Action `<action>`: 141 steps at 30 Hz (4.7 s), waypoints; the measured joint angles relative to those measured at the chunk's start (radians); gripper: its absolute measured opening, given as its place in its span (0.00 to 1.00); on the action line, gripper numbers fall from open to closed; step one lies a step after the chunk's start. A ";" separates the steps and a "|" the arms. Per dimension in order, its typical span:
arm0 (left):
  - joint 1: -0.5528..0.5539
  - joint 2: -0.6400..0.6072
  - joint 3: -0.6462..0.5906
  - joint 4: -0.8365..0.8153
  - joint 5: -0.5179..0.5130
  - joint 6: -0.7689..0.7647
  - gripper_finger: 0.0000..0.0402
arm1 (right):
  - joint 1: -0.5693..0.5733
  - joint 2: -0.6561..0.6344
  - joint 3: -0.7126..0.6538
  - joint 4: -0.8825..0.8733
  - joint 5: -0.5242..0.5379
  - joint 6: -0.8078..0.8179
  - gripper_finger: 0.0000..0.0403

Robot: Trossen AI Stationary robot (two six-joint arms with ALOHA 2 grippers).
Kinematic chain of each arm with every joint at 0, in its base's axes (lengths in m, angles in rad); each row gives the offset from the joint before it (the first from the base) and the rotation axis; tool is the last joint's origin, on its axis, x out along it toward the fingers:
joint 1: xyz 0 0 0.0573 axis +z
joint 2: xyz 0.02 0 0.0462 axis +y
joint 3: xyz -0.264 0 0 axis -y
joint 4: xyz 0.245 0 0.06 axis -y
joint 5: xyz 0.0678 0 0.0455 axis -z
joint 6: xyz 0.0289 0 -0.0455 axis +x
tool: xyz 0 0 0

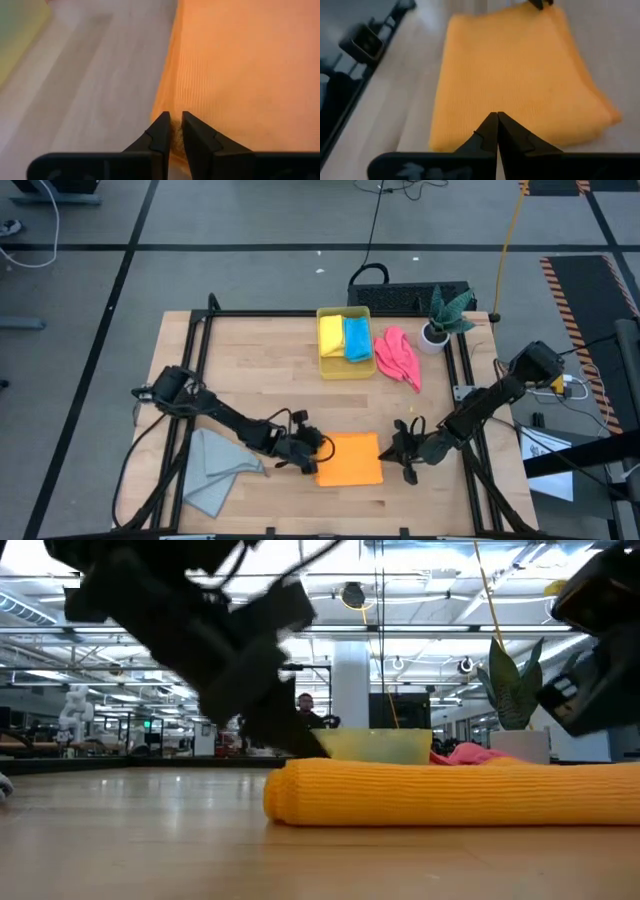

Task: Fold microfiber towels
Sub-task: Fold the orange microfiber towel

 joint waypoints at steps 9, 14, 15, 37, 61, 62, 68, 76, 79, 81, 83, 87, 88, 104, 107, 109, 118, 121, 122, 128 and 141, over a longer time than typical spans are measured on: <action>-0.010 0.000 0.003 0.134 0.056 0.061 0.13 | -0.048 0.092 0.001 0.046 0.167 -0.008 0.00; -0.008 0.001 0.003 0.045 0.043 0.031 0.13 | -0.064 0.111 0.001 -0.031 0.166 0.041 0.00; -0.008 0.001 0.003 0.009 0.030 0.017 0.13 | -0.064 0.111 0.001 -0.048 0.166 0.043 0.00; -0.063 -0.070 0.003 -0.146 -0.108 -0.077 0.13 | -0.032 0.147 0.002 0.190 0.102 -0.122 0.00; -0.050 0.005 0.003 -0.003 0.141 0.017 0.13 | -0.103 0.202 0.004 0.155 0.135 -0.114 0.00; -0.041 0.011 0.003 -0.016 0.139 0.016 0.13 | -0.109 0.217 0.004 0.155 0.133 -0.111 0.00; 0.022 0.028 0.004 -0.044 -0.010 0.066 0.13 | -0.097 0.220 0.007 0.084 0.115 -0.082 0.00; 0.067 -0.020 0.002 -0.066 -0.085 0.171 0.13 | 0.005 0.176 0.057 0.094 0.040 -0.224 0.00; 0.045 -0.054 0.002 -0.057 -0.084 0.118 0.13 | 0.010 0.175 0.078 0.093 0.171 -0.250 0.00; 0.018 -0.074 0.002 -0.042 -0.071 0.083 0.13 | -0.008 0.175 0.079 0.082 0.191 -0.223 0.00; -0.005 -0.077 0.003 -0.024 -0.026 0.062 0.13 | -0.028 0.175 0.079 0.048 0.166 -0.187 0.00; -0.040 -0.072 0.003 -0.006 0.092 0.063 0.13 | -0.042 0.175 0.079 -0.054 0.045 -0.120 0.00; -0.046 -0.064 0.004 -0.007 0.103 0.059 0.13 | -0.041 0.175 0.079 -0.064 0.025 -0.115 0.00; 0.030 -0.056 0.002 -0.176 -0.128 0.052 0.13 | 0.023 0.175 0.079 0.275 -0.248 -0.362 0.00; 0.040 -0.111 0.005 -0.191 -0.147 0.001 0.13 | 0.046 0.174 0.080 0.311 -0.089 -0.403 0.00; 0.029 -0.149 0.004 -0.202 -0.119 -0.008 0.13 | 0.041 0.175 0.079 0.282 0.030 -0.379 0.00; -0.019 -0.104 0.004 -0.068 0.201 -0.005 0.13 | -0.032 0.214 0.079 0.164 0.026 -0.288 0.00; -0.019 -0.040 0.003 -0.017 0.269 -0.004 0.13 | -0.043 0.236 0.079 0.133 0.026 -0.273 0.00; -0.019 -0.021 0.003 0.001 0.272 -0.004 0.13 | -0.045 0.238 0.079 0.116 0.025 -0.265 0.00; 0.010 0.024 0.006 -0.022 0.257 0.004 0.13 | -0.041 0.207 0.080 -0.010 0.031 -0.190 0.00; 0.102 -0.121 0.002 -0.222 0.106 0.071 0.13 | 0.047 0.206 0.137 0.120 -0.009 -0.355 0.00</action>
